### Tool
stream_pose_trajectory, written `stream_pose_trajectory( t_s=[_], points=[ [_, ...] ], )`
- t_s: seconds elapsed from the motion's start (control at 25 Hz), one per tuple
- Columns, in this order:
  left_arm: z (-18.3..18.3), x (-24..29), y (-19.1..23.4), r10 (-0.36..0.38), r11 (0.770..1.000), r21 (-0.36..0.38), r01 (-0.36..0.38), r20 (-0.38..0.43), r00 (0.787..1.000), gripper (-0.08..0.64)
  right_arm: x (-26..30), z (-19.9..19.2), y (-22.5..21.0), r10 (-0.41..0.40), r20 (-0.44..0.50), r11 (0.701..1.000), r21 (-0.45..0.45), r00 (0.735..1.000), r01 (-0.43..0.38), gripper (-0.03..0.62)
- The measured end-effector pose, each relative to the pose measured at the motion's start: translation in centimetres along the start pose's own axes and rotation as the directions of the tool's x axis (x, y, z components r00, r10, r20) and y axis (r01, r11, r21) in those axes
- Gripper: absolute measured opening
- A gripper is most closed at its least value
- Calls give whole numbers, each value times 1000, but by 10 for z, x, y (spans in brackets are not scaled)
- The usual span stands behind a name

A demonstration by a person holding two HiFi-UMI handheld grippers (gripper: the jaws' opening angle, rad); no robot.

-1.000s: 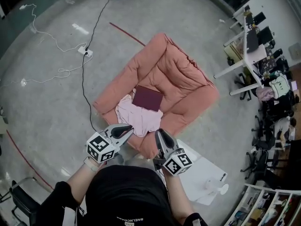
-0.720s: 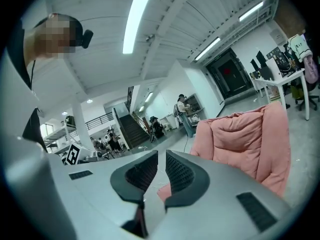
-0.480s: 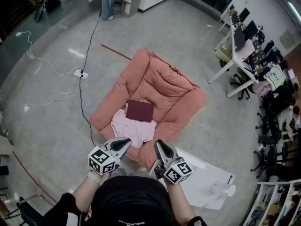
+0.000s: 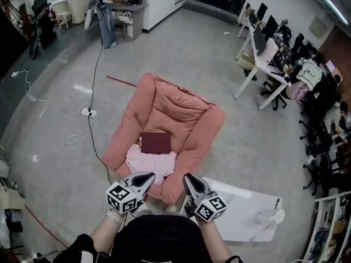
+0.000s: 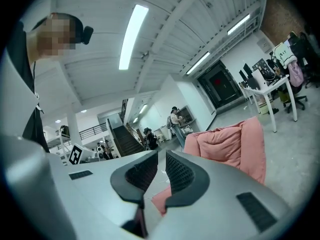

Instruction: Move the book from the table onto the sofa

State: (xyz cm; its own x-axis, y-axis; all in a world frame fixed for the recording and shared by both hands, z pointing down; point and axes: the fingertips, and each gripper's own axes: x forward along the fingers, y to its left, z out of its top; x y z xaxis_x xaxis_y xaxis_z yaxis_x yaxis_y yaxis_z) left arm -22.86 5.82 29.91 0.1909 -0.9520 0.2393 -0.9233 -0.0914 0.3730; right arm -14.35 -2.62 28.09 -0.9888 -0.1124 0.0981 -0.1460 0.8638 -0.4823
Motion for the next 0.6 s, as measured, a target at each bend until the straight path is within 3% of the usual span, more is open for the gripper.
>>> stream_pose_trajectory(
  t_s=[0.6],
  points=[
    [35, 60, -58, -123, 991, 59, 124, -13, 992, 18, -61, 44, -39, -77, 83, 997, -16, 994, 79, 67]
  ],
)
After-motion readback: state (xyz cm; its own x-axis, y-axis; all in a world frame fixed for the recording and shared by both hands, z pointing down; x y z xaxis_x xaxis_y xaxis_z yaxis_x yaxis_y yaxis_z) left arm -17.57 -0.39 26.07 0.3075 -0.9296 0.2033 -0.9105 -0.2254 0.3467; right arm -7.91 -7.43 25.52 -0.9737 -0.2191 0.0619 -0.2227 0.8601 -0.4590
